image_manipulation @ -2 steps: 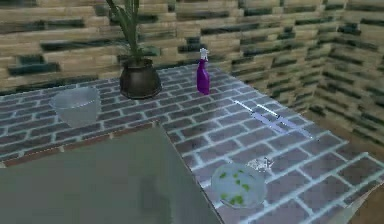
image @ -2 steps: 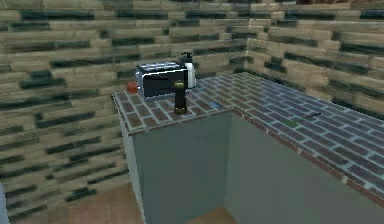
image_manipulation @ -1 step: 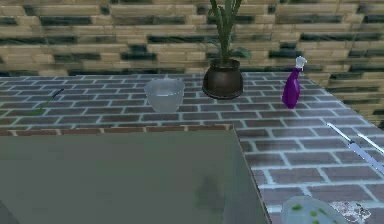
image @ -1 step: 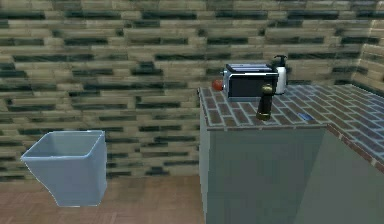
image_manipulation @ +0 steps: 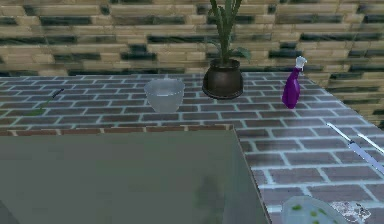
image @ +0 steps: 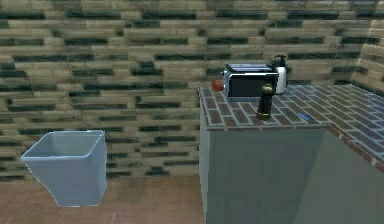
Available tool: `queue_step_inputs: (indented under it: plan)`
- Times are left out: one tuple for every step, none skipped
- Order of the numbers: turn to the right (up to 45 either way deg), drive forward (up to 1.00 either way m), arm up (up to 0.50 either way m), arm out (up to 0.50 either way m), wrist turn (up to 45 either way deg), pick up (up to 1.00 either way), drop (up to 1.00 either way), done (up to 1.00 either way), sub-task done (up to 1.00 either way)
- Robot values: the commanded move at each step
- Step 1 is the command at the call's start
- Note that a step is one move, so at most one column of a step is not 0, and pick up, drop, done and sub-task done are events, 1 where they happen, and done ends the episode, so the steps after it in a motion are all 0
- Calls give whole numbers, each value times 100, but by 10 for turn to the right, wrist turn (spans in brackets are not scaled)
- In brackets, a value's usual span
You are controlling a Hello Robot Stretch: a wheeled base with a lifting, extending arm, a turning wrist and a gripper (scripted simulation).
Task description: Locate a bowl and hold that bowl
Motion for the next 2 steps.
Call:
queue_step_inputs:
  plan:
    - [0,0,38,0,0,0,0,0,0]
    - [0,0,0,48,0,0,0,0,0]
